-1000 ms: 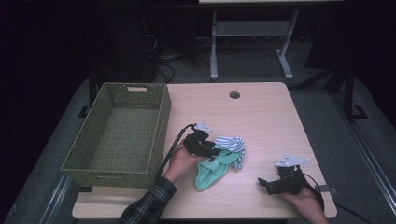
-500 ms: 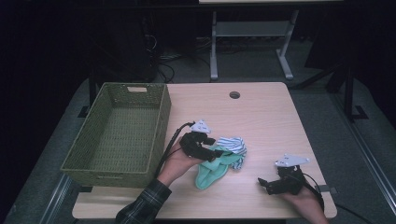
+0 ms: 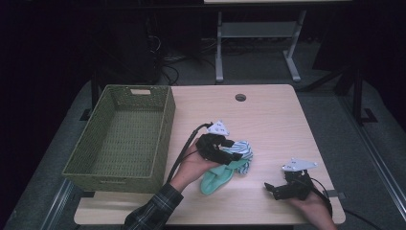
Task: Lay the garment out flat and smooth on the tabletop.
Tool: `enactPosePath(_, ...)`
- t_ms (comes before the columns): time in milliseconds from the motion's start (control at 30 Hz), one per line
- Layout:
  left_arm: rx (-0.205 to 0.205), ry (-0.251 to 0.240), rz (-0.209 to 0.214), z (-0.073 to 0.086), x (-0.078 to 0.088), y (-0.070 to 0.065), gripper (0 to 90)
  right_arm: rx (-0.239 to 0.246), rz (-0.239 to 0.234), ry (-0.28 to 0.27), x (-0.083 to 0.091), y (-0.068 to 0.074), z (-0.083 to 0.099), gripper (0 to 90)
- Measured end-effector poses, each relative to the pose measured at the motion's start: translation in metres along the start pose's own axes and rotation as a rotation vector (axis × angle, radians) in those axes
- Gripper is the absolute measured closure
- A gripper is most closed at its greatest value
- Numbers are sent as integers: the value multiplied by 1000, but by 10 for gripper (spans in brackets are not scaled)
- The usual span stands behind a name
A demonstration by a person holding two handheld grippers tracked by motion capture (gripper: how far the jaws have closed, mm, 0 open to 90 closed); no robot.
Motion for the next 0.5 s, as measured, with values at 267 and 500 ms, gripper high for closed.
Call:
enactPosePath(267,-11,11,17,-3,-15,-7,406,1,0,0,0,0,0,6)
enactPosePath(500,-29,34,8,-2,-32,-10,436,-1,0,0,0,0,0,6)
Point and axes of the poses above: each handheld gripper's, and its own axes: x roughly backward along the jaws, z roughly out of its underside, y roughly to its left, the point moved 3 cm from there along -x, roughly forward along the jaws, and after that the axes turned 13 degrees about -z, right-handed, at the moved point
